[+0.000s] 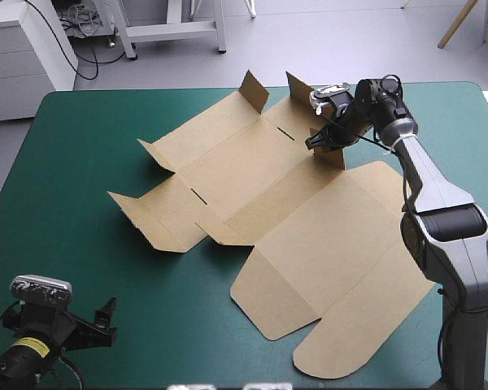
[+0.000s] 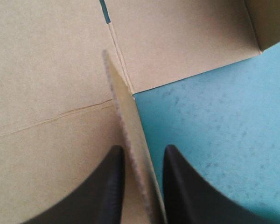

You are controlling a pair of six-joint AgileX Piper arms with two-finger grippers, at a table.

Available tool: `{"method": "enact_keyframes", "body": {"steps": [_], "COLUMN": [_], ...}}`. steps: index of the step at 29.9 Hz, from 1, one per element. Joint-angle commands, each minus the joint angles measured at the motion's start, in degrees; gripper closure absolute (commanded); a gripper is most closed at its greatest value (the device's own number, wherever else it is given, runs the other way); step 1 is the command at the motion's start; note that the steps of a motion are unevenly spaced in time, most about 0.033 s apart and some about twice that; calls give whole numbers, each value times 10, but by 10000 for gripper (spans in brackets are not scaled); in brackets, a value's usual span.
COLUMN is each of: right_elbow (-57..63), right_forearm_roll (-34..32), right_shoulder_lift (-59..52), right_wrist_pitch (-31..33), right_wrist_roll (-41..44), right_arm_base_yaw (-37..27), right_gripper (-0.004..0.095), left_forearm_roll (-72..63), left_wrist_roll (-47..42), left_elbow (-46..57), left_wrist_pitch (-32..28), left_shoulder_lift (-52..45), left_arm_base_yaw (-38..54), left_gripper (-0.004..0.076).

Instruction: Fold the box

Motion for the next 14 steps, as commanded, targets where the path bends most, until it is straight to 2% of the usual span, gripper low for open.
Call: {"method": "enact_keyframes", "body": {"steps": [1, 6, 14], "right_elbow": [-19, -19, -19], "right_forearm_roll": [-8, -31, -32], "right_shoulder_lift": [-39, -39, -39], "right_wrist_pitch": [-16, -13, -14], "right_wrist_roll": [-8, -18, -56], "right_arm_base_yaw": [-1, -1, -1], "right_gripper": [922, 926, 926], "left_forearm_roll": [-7, -7, -8], "left_wrist_roll": [-3, -3, 0], "left_elbow": [-17, -17, -17], "left_wrist_pitch": [-34, -34, -34], "left_shoulder_lift": [9, 9, 9], "left_arm_base_yaw": [0, 0, 0], "left_gripper": [89, 89, 89]}}
